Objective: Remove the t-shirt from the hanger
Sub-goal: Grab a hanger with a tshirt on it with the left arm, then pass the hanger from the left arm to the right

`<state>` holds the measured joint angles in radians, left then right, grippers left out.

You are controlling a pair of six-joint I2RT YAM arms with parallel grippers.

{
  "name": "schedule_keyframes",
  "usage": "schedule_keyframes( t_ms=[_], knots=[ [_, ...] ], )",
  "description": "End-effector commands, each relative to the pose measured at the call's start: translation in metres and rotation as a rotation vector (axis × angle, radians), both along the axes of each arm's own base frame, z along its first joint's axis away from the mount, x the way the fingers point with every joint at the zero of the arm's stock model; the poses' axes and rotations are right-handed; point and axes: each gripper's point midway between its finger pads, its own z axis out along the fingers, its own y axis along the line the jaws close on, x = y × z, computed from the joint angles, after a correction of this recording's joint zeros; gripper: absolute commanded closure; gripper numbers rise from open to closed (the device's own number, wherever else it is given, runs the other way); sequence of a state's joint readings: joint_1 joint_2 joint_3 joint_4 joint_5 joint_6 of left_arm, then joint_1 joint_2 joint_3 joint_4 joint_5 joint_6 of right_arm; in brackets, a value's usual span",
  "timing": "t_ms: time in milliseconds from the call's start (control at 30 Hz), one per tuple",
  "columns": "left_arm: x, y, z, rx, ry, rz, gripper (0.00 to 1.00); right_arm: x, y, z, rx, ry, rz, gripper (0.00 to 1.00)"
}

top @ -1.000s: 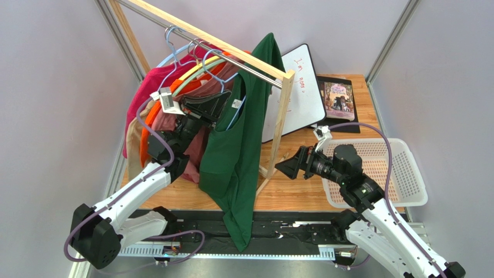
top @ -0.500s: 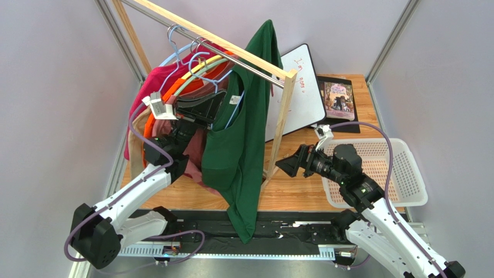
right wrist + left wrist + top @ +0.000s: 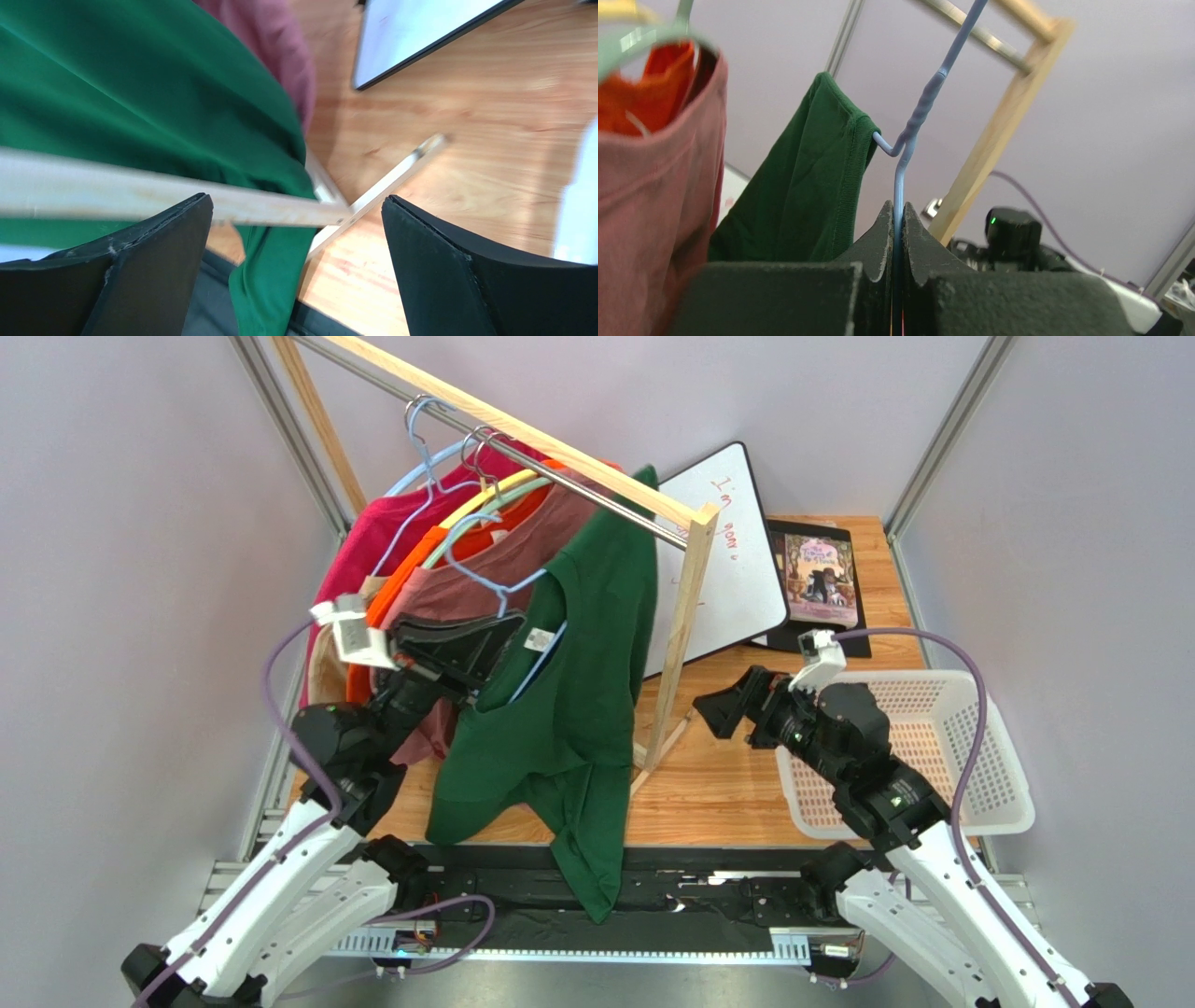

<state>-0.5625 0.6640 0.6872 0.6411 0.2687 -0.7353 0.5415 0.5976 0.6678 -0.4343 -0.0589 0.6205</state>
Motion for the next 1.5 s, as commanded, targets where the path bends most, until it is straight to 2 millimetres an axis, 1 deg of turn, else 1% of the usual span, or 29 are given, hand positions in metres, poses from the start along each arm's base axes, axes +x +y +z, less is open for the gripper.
schedule_keyframes(
  t_ms=[0,67,100,133,167,200,233,267,300,333,367,400,433,467,500,567,600,633,667,700,800,833,867,967,1033,1067,1200,1333,1467],
  knots=[
    [0.019,-0.026,-0.037,0.124,0.15,-0.063,1.0,0.028,-0.024,0.032,0.014,-0.036,-0.173,0.05],
    [0.026,-0.034,-0.044,0.14,0.186,-0.081,1.0,0.042,-0.033,0.036,0.017,-0.026,-0.209,0.07],
    [0.028,-0.036,-0.047,0.143,0.205,-0.084,1.0,0.039,-0.024,0.039,0.045,-0.021,-0.137,0.08],
    [0.033,-0.039,-0.052,0.148,0.23,-0.089,1.0,0.046,-0.029,0.042,0.059,-0.029,-0.144,0.08],
    [0.035,-0.042,-0.054,0.146,0.257,-0.101,1.0,0.052,-0.026,0.05,0.075,-0.068,-0.113,0.09],
    [0.037,-0.045,-0.057,0.149,0.274,-0.111,1.0,0.051,-0.019,0.056,0.09,-0.08,-0.059,0.1],
    [0.042,-0.051,-0.061,0.158,0.294,-0.121,1.0,0.054,-0.02,0.06,0.085,-0.095,-0.048,0.1],
    [0.04,-0.057,-0.063,0.168,0.301,-0.147,1.0,0.058,-0.016,0.063,0.073,-0.112,-0.026,0.1],
    [0.041,-0.061,-0.063,0.174,0.308,-0.16,1.0,0.055,-0.009,0.075,0.086,-0.138,0.029,0.13],
    [0.044,-0.066,-0.065,0.182,0.32,-0.17,1.0,0.054,-0.004,0.08,0.095,-0.154,0.061,0.15],
    [0.043,-0.07,-0.067,0.191,0.333,-0.186,1.0,0.055,0.001,0.089,0.109,-0.184,0.094,0.17],
    [0.043,-0.073,-0.068,0.193,0.352,-0.199,1.0,0.052,0.009,0.095,0.12,-0.192,0.149,0.22],
    [0.045,-0.076,-0.066,0.195,0.362,-0.207,1.0,0.052,0.013,0.097,0.126,-0.195,0.172,0.24],
    [0.043,-0.079,-0.07,0.212,0.386,-0.222,1.0,0.053,0.016,0.101,0.13,-0.205,0.192,0.25],
    [0.043,-0.079,-0.07,0.216,0.395,-0.229,1.0,0.052,0.022,0.104,0.138,-0.2,0.234,0.27],
    [0.039,-0.081,-0.067,0.213,0.41,-0.249,1.0,0.05,0.031,0.109,0.144,-0.209,0.279,0.27],
    [0.037,-0.082,-0.066,0.211,0.414,-0.256,1.0,0.049,0.036,0.109,0.133,-0.215,0.307,0.26],
    [0.033,-0.083,-0.062,0.209,0.409,-0.27,1.0,0.045,0.047,0.114,0.128,-0.225,0.34,0.24],
    [0.032,-0.084,-0.063,0.217,0.422,-0.274,1.0,0.044,0.051,0.115,0.12,-0.229,0.35,0.23],
    [0.03,-0.085,-0.059,0.219,0.418,-0.277,1.0,0.042,0.058,0.117,0.108,-0.242,0.354,0.19],
    [0.026,-0.088,-0.058,0.236,0.43,-0.288,1.0,0.041,0.072,0.12,0.094,-0.244,0.39,0.15],
    [0.026,-0.088,-0.059,0.241,0.44,-0.288,1.0,0.043,0.076,0.117,0.087,-0.235,0.398,0.14],
    [0.026,-0.089,-0.059,0.243,0.442,-0.291,1.0,0.043,0.078,0.12,0.086,-0.241,0.403,0.13],
    [0.024,-0.091,-0.056,0.254,0.455,-0.301,1.0,0.052,0.078,0.115,0.07,-0.233,0.371,0.11],
    [0.022,-0.091,-0.056,0.257,0.461,-0.307,1.0,0.052,0.08,0.118,0.083,-0.246,0.38,0.09],
    [0.021,-0.092,-0.055,0.256,0.461,-0.311,1.0,0.052,0.082,0.116,0.086,-0.243,0.389,0.09],
    [0.02,-0.093,-0.054,0.257,0.467,-0.321,1.0,0.051,0.086,0.117,0.089,-0.265,0.408,0.07],
    [0.02,-0.099,-0.056,0.277,0.482,-0.346,1.0,0.053,0.086,0.123,0.107,-0.284,0.394,0.07],
    [0.017,-0.107,-0.052,0.287,0.478,-0.386,1.0,0.055,0.084,0.121,0.11,-0.249,0.362,0.12]
  ],
)
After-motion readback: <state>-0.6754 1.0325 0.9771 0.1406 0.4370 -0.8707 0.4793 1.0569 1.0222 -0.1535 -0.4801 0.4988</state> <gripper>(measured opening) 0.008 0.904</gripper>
